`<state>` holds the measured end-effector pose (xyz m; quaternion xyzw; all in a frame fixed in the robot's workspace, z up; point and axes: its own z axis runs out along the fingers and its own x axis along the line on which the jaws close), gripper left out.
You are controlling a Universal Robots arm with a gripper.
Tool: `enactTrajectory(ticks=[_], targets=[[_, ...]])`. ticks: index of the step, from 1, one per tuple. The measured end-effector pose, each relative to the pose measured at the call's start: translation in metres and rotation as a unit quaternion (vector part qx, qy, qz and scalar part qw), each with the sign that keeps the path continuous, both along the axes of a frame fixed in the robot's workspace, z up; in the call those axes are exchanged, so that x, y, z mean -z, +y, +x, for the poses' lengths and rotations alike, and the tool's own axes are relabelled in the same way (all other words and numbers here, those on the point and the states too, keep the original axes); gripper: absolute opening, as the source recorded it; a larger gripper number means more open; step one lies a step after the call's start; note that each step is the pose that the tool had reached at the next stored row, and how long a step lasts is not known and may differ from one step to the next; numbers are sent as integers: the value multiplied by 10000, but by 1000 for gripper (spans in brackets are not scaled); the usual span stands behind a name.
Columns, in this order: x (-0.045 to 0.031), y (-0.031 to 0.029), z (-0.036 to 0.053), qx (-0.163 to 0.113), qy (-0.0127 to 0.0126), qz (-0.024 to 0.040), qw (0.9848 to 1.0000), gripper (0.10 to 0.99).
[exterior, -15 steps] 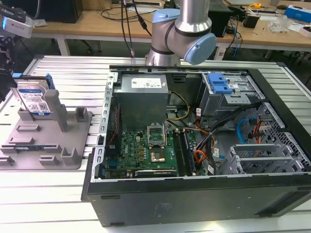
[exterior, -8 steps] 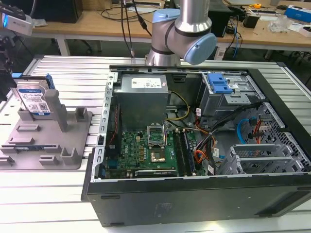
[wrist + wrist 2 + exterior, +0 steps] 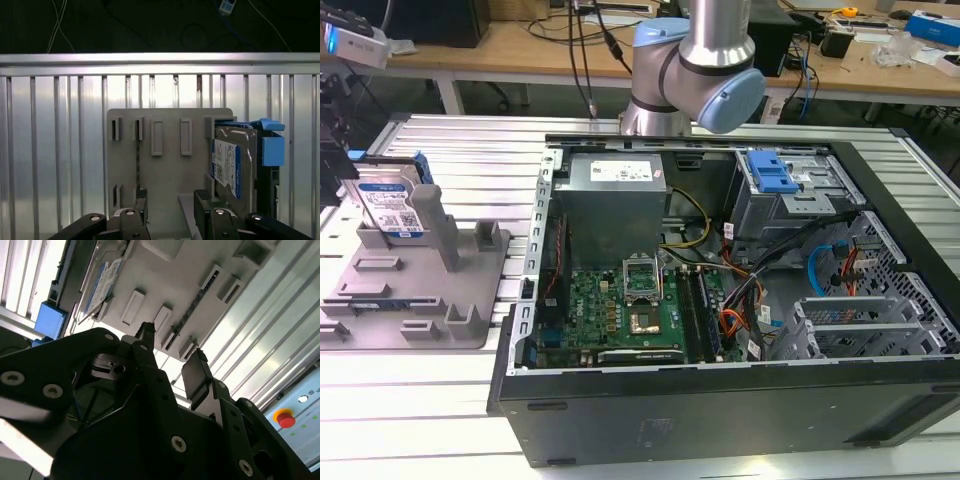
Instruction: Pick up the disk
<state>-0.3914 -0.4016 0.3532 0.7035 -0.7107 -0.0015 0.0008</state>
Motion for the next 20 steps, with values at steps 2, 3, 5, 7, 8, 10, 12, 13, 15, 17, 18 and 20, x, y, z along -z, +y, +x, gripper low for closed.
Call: enactTrajectory(ticks=[2,3,5,7,8,10,12,13,15,17,18,20], targets=[[0,78,-24,-1,0,0,10000,498],[1,127,-42,0,0,1,10000,498],[4,198,-86,1,0,2,10000,498],[7,257,-157,2,0,2,10000,498],[8,287,-202,3,0,2,10000,498],[8,358,-273,4,0,4,10000,498],[9,419,-307,5,0,4,10000,498],[10,468,-319,4,0,3,10000,498],[10,521,-326,4,0,3,10000,498],[10,577,-330,5,1,3,10000,498],[11,633,-333,5,0,3,10000,498],[11,711,-333,4,0,3,10000,498]])
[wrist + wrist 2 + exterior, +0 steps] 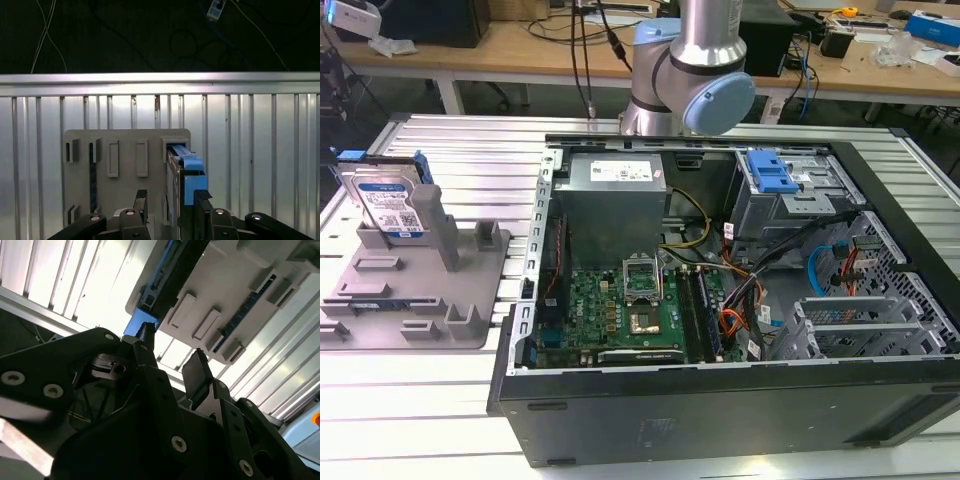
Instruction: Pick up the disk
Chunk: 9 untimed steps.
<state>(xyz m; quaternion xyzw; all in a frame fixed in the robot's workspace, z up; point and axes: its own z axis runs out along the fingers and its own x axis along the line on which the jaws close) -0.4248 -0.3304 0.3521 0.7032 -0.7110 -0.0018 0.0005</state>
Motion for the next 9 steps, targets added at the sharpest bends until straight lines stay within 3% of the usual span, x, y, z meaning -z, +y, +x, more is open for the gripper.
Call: enactTrajectory(ticks=[2,9], targets=[[0,77,0,2,0,0,10000,498],[1,106,-1,5,0,0,10000,498]])
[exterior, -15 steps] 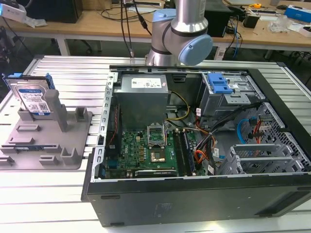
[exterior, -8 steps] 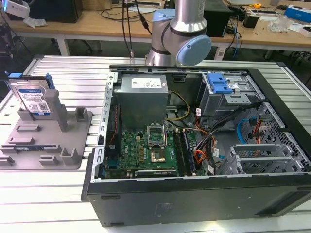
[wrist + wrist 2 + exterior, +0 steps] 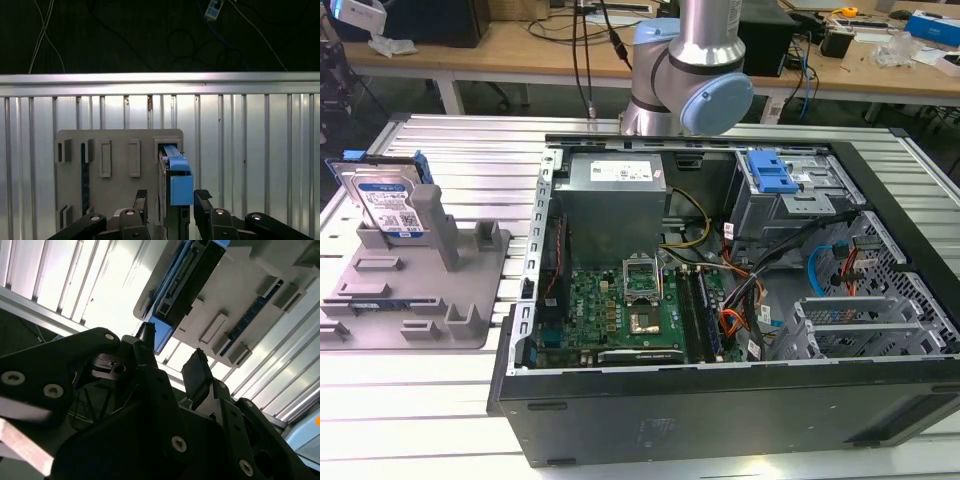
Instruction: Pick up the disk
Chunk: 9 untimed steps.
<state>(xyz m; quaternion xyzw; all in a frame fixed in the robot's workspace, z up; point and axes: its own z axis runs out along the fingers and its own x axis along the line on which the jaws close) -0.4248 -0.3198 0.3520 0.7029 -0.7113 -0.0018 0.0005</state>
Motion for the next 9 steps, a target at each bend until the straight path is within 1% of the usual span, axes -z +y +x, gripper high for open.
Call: enactTrajectory(ticks=[1,3,4,9], targets=[[0,14,0,-1,0,0,10000,498],[6,82,0,-2,0,-1,10000,498],[15,93,-5,-1,0,-2,10000,498],[57,81,-5,-1,8,-2,10000,498]])
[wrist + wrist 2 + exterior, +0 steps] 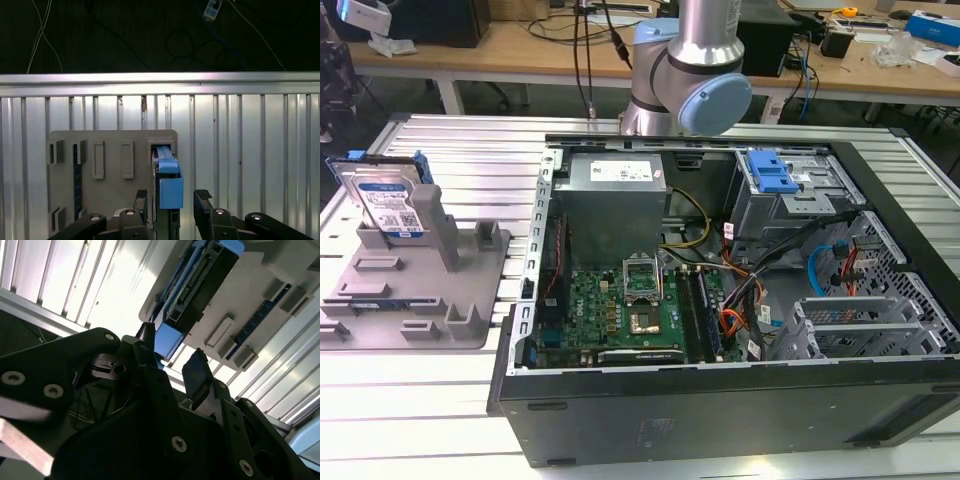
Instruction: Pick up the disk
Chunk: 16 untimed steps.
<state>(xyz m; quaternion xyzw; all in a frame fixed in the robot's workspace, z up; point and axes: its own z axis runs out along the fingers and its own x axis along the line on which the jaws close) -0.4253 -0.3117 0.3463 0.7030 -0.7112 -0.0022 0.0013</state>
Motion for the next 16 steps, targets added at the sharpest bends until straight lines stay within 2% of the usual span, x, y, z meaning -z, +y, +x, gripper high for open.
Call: enactTrajectory(ticks=[10,16], targets=[[44,-15,2,0,6,0,10000,498],[104,-15,17,0,6,-1,10000,498]])
